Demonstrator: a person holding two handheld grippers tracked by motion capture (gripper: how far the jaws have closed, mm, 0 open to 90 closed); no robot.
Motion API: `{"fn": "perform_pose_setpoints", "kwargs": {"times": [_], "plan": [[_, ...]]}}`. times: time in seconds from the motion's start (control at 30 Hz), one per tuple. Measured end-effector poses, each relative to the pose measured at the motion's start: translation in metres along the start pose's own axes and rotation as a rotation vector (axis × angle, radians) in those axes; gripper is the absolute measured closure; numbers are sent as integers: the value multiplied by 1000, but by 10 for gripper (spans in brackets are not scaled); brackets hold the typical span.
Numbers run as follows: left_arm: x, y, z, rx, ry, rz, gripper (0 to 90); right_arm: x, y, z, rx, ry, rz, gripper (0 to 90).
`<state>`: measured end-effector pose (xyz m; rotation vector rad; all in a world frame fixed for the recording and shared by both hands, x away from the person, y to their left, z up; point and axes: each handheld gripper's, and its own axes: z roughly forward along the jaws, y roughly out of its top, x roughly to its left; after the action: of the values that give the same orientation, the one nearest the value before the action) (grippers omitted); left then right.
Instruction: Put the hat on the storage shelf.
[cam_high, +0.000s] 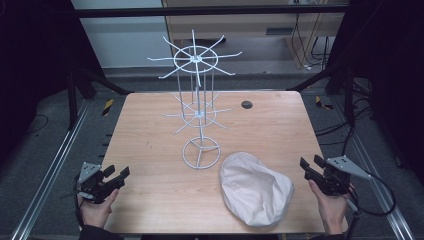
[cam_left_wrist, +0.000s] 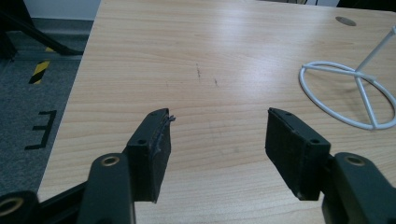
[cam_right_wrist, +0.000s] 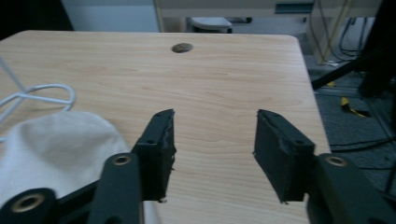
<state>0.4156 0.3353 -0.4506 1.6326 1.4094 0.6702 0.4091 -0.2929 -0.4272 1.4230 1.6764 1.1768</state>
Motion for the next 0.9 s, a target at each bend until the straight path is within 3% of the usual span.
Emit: {"fn": "perform_pose_setpoints", "kwargs": {"times": [0.23, 0.5, 0.53, 0.7, 0.9], "plan": [[0, -1, -2, 9, 1, -8, 482, 20, 14, -12, 26, 86, -27, 603], [-3, -1, -1, 37, -1, 11, 566, 58, 25, -23, 90, 264, -108, 788], [-3, -1, -1, 37, -1, 11, 572, 58, 25, -23, 90, 264, -108, 788], [-3, -1, 0, 48, 1, 22, 605, 83, 23, -19, 156, 359, -146, 894], [-4, -1, 0, 48, 8, 32, 616, 94, 14, -14, 210, 392, -162, 900]]}}
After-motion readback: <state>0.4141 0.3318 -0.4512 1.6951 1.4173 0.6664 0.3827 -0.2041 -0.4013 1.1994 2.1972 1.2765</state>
